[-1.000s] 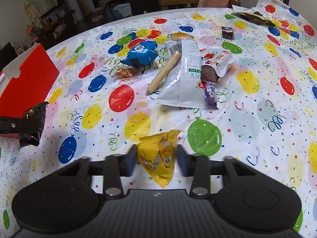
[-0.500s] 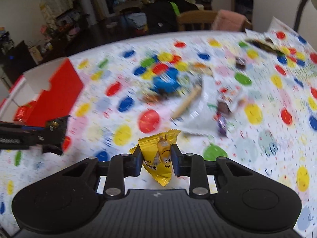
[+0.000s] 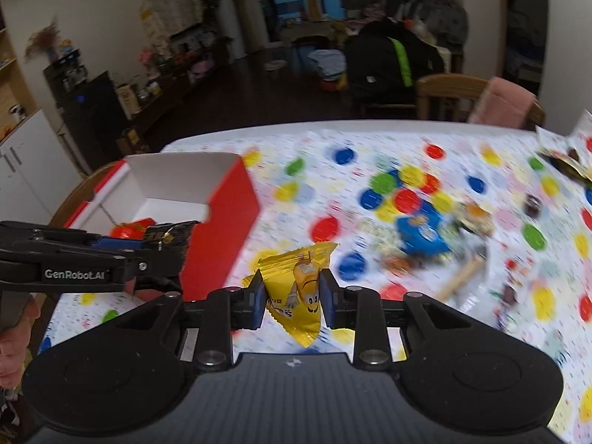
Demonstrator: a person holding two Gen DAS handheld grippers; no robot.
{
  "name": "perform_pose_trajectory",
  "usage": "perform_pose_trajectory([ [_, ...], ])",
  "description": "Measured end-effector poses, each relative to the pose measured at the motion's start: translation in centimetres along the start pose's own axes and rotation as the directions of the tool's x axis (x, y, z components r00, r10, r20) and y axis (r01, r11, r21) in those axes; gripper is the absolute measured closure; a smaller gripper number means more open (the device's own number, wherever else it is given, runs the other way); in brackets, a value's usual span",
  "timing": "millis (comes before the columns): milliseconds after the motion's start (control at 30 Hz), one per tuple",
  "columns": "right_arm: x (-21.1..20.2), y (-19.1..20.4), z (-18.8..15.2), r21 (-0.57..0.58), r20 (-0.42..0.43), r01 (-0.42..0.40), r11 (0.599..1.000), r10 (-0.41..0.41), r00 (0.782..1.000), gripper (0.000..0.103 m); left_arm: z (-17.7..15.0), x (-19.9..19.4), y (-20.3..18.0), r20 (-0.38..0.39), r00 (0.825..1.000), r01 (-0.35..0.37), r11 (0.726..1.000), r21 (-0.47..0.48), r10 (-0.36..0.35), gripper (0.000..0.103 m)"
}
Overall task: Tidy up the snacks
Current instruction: 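Carry both packets into the red box and open both tools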
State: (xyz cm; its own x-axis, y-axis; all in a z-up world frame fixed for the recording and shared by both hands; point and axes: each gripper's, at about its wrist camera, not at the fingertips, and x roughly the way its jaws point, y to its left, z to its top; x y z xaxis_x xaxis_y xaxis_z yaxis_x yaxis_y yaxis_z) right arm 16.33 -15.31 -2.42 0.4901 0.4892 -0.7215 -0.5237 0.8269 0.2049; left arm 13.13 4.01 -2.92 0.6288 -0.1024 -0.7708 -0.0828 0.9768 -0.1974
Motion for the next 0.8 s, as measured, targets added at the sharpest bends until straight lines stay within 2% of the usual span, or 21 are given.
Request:
perform_pose_trajectory([
  [267,2.5,5.9,2.4,-0.092,0.009,-0.055,0.994,0.056,0.998,0.074,1.5,-1.9,4.8,0.041,0.997,-0.067,0.998,-0.015,0.068,0.067],
  [433,4.5,8.3,3.9,-0.107,0.001,-0.082,0.991,0.083,0.997,0.074,2.2,-2.4,8.0,0.05,0.992,-0.114,0.993,-0.032,0.115,0.067],
  [800,10.0,12.3,6.0,-0.145,-0.049,-0.094,0.985,0.087,0.995,0.074,3.4,-0.8,14.4,0.018,0.978,-0.207,0.976,-0.061,0.209,0.067],
])
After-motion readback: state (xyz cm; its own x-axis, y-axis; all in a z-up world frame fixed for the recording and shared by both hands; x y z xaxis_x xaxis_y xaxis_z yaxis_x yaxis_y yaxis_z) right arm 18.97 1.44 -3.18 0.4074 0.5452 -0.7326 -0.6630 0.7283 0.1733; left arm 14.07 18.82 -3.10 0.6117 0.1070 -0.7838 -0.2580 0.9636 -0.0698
